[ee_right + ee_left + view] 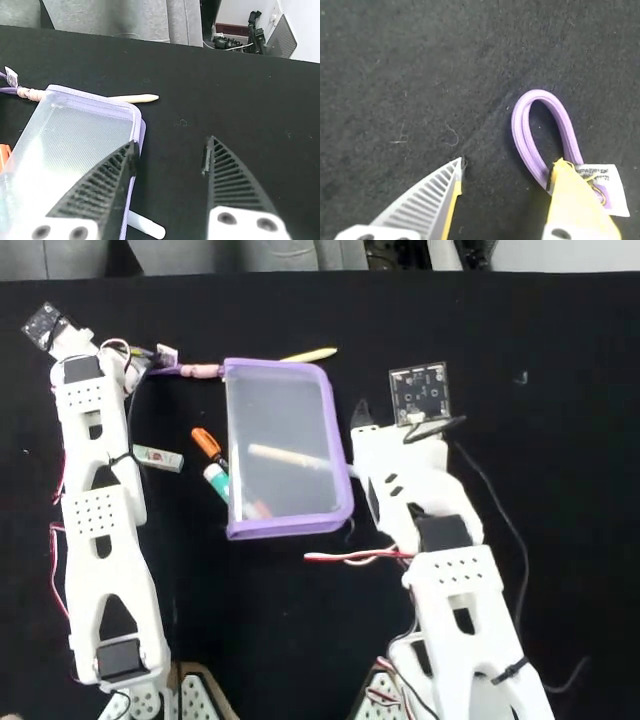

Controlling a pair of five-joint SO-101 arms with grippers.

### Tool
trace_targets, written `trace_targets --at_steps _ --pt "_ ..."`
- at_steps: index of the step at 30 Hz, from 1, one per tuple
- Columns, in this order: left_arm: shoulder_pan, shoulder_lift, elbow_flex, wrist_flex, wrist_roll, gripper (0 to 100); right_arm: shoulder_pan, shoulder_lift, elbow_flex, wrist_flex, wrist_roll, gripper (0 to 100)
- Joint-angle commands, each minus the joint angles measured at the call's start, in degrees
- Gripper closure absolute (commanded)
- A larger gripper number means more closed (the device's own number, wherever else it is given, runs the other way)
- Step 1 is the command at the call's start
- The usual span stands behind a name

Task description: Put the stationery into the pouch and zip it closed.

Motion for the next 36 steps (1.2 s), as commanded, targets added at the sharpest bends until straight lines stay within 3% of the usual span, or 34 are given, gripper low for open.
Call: trace_targets --at_steps 1,17,24,36 --pt "0.48 0.70 -2.42 -0.35 0.53 71 -0.88 -1.71 -0.75 -1.41 -0.09 78.3" --pt "-2.77 0.70 -3.03 6.77 0.26 97 -0.88 -1.80 -0.75 -1.49 -0.09 78.3" --pt "-3.38 0.26 -15.16 12.04 0.44 97 -0.88 -1.80 -0.75 -1.67 -0.09 78.3" --pt "1.80 -29.01 -14.64 10.81 -1.93 97 -0.97 -1.80 -0.75 -1.85 -0.09 78.3"
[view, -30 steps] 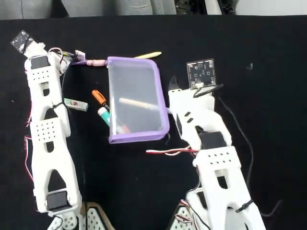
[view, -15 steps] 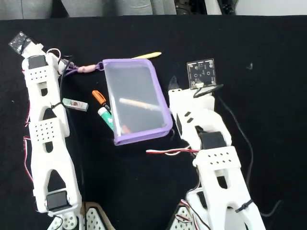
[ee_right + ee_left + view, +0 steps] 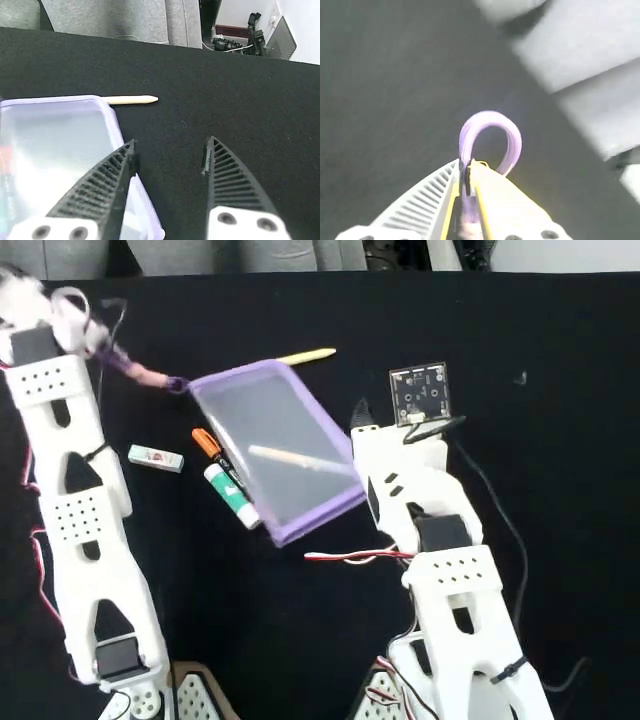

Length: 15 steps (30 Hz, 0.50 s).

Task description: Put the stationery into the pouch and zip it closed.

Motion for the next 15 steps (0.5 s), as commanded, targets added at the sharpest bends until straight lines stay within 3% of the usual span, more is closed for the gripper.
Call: trace_targets --at_steps 1,6,15 --pt "4.88 -14.07 -3.03 -2.55 -4.13 97 -0.97 -1.80 -0.75 -1.49 -0.09 78.3" --pt "12.88 -20.40 -3.03 -8.18 -14.24 97 -0.97 -1.80 -0.75 -1.49 -0.09 78.3" --pt "24.31 -25.76 -2.95 -22.24 -25.76 97 -0.88 -2.15 -0.84 -1.49 -0.09 78.2"
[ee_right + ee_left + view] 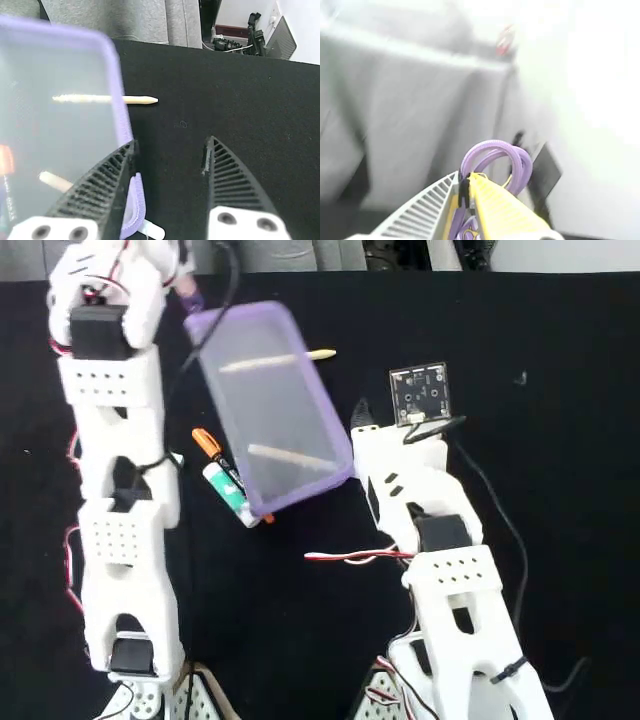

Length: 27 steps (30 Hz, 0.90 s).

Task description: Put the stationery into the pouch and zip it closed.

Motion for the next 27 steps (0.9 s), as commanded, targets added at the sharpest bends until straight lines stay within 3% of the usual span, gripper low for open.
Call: trace_targets --at_steps 1,6,11,16,23,27 --pt "5.93 -6.07 -2.95 -7.47 -6.33 97 -0.79 -2.15 -0.92 -1.49 -0.09 78.0" --pt "11.74 -10.29 -2.86 -8.79 -11.78 97 0.44 -2.24 -2.42 -0.97 -0.09 77.9" --pt "15.16 -15.91 -2.86 -8.53 -14.33 97 7.47 -8.40 -2.77 -0.97 -0.44 77.9" --pt "17.27 -21.19 -2.86 -7.65 -15.47 97 11.78 -22.90 -1.89 3.34 -0.62 77.9" --pt "30.20 -24.35 -2.86 5.19 -15.56 97 12.22 -47.87 -1.89 8.44 -0.62 77.9" --pt "33.54 -24.35 -2.86 6.95 -15.56 97 12.22 -61.49 -1.89 13.98 -0.62 77.9"
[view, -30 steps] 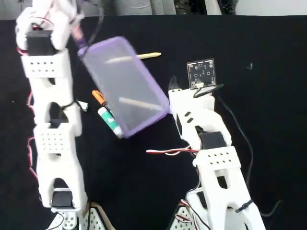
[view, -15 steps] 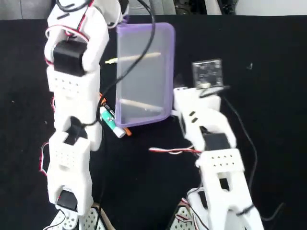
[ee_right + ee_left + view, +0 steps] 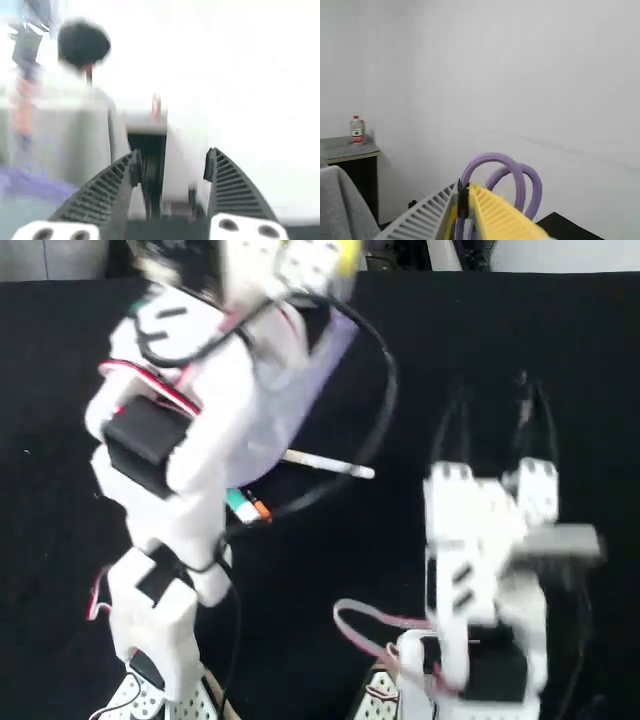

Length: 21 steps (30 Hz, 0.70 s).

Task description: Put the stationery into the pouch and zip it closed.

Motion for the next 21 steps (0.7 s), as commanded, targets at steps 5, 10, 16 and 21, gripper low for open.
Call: trace_targets --at_steps 5,10,16,21 --pt "3.03 -2.37 -2.59 3.34 -0.62 97 1.93 -11.74 -7.16 7.30 -4.13 77.9" --pt "3.47 -2.46 -2.59 9.05 -0.62 97 6.33 -11.30 -12.18 7.12 -14.95 77.3" --pt "3.56 -2.46 -2.59 14.24 -0.70 97 2.29 -11.12 -15.43 6.77 -17.49 72.3" --pt "3.56 -2.29 -2.68 15.82 -0.70 97 -7.91 -5.93 -16.48 3.87 -17.05 76.8"
